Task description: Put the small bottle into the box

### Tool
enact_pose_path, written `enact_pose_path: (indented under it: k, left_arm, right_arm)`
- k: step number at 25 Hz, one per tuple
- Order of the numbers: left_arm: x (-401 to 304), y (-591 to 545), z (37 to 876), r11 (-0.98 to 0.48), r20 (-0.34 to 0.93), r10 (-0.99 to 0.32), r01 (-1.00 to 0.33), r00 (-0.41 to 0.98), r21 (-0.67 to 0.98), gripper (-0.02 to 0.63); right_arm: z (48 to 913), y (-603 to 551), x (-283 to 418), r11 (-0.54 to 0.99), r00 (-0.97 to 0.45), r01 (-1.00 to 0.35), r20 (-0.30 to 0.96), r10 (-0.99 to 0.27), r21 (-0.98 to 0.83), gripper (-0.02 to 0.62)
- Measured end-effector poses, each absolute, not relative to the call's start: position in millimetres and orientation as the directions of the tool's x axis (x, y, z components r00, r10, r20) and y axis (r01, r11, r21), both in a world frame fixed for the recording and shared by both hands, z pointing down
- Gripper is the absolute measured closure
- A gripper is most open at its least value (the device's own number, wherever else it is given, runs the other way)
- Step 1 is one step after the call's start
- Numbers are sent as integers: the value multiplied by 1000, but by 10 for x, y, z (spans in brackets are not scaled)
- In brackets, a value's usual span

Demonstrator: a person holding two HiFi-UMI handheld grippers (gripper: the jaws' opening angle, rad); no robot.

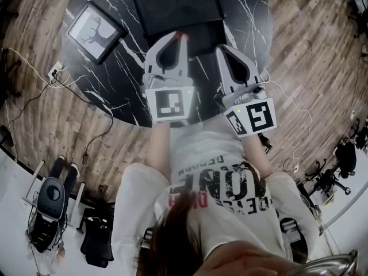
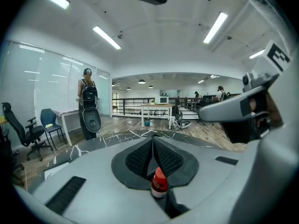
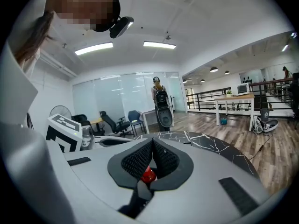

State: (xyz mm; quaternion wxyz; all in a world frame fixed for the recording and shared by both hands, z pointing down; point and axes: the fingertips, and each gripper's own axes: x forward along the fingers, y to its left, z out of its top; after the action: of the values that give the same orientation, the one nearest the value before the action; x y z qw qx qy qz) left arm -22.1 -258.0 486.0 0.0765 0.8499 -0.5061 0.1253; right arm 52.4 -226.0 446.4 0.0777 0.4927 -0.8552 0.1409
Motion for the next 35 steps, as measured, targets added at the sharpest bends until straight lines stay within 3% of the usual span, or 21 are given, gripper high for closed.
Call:
enact_pose_path:
  k: [35]
  left_arm:
    - [-586,-2207,3209,-381,1,-924,-923,381,-61,603]
  right_arm:
    - [3246,-1933,430,519,-522,-852,32,-852,-67,594]
